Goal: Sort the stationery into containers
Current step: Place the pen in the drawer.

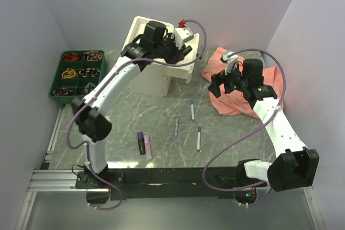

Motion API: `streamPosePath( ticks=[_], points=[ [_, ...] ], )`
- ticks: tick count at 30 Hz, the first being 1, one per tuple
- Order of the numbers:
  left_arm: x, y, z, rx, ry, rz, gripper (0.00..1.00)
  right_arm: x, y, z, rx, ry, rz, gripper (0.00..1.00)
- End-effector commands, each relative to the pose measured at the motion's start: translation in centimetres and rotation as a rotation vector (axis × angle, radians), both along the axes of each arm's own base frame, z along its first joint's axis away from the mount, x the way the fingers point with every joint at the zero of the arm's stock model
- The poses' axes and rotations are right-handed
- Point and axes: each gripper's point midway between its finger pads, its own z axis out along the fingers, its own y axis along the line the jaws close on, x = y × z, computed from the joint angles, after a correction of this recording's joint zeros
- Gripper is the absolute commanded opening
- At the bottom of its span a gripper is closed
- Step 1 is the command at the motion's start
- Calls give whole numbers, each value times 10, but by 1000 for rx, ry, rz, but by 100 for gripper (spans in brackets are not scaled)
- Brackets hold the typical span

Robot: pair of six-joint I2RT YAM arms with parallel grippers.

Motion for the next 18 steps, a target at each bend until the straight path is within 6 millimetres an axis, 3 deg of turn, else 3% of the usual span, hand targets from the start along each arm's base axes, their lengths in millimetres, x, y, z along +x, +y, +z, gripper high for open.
streamPosePath(
  ticks=[1, 2, 5, 7, 10, 11, 12, 13, 14, 15, 16, 17, 18],
  points=[
    [49, -6, 5, -51, -52, 108, 10, 11, -2, 19, 20, -66, -21, 100],
    [58, -8, -6, -40, -42, 125, 10, 11, -4, 18, 18, -67, -25, 100],
    [75, -8, -5, -58, -60, 160, 9, 8, -5, 15, 23, -62, -30, 100],
    [79, -8, 2, -72, -75, 174, 25, 6, -6, 13, 25, -58, -31, 100],
    [68, -4, 22, -105, -90, 169, 47, 2, -7, 10, 26, -50, -31, 100],
    [56, 2, 46, -142, -113, 165, 50, 2, -7, 9, 26, -47, -29, 100],
    [46, 3, 57, -159, -123, 145, 54, 0, -7, 7, 28, -44, -28, 100],
    [38, 6, 53, -156, -110, 131, 55, 0, -7, 6, 30, -39, -27, 100],
    [19, 16, 83, -189, -153, 121, 57, -1, -6, 4, 33, -34, -25, 100],
    [9, 22, 89, -193, -161, 115, 61, -3, -5, 1, 33, -23, -23, 100],
    [1, 28, 75, -172, -130, 122, 63, -3, -5, 0, 33, -20, -23, 100],
    [-21, 43, 96, -193, -158, 125, 64, -4, -5, -1, 33, -17, -23, 100],
    [-32, 51, 89, -183, -142, 131, 64, -4, -5, -3, 31, -11, -22, 100]
  ],
)
